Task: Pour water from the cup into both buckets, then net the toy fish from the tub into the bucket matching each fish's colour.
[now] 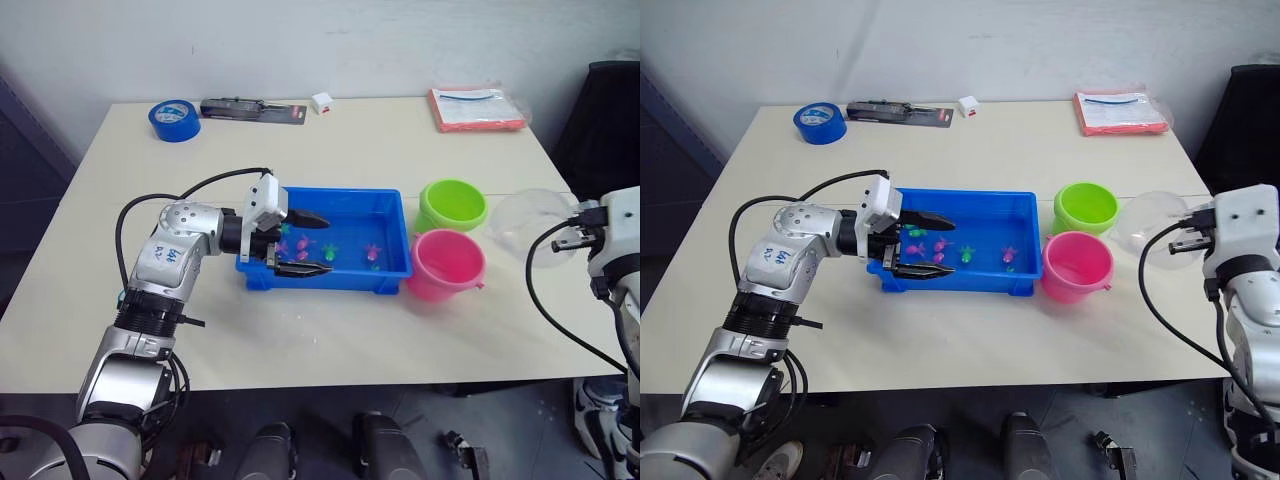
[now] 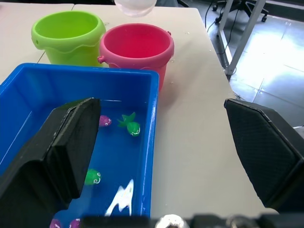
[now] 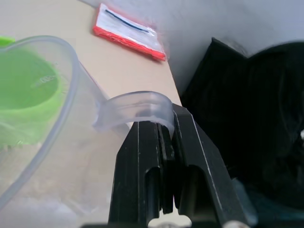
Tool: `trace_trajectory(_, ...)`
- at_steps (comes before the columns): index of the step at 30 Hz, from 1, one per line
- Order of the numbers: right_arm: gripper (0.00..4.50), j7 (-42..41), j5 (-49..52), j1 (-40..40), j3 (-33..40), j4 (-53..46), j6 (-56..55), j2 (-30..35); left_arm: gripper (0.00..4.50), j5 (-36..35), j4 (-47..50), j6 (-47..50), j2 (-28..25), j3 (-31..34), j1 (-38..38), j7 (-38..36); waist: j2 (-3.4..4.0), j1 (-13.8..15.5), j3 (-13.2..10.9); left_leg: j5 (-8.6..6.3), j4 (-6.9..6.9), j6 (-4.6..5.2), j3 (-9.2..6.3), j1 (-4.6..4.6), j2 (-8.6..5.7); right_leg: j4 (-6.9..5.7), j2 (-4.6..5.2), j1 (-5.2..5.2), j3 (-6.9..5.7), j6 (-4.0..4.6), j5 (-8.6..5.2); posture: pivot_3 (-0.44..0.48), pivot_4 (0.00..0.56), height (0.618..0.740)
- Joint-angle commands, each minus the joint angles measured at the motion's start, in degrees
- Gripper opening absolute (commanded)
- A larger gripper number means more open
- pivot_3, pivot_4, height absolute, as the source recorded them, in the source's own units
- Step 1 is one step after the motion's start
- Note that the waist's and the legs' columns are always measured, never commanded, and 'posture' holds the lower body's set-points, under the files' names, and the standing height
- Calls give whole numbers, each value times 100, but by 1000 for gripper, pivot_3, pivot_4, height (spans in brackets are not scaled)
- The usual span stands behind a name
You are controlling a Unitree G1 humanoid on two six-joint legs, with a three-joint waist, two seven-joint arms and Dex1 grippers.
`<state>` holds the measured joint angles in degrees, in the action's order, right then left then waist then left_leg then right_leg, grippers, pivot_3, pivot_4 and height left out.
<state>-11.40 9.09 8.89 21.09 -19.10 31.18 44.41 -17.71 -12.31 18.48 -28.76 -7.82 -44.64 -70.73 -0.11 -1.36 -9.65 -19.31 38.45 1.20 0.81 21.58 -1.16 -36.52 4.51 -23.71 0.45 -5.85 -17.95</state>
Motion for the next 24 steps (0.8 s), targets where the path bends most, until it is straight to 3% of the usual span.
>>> trace_trajectory(1, 670, -173, -435, 61, -109, -289, -397, 296, 4500, 20, 4, -126, -53, 65, -40, 2, 0, 1, 0, 0, 0, 0, 0, 0, 0, 0, 0, 0, 0, 0, 0, 0, 150, 737)
trace_trajectory(10, 670, -360, -1350, 123, -546, -509, -767, 583, 4500, 85, -120, -254, -6, 66, -67, 85, 0, 10, 0, 0, 5, 0, 1, 2, -1, 0, 0, 0, -4, 0, 0, 0, 150, 737)
trace_trajectory(24, 670, -401, -2145, 195, -893, -329, -1138, 424, 4500, 132, -150, -297, 1, 79, -103, 97, 0, 13, 0, 0, 11, 0, -1, 4, -1, 0, -1, -1, -9, 0, 0, 0, 150, 737)
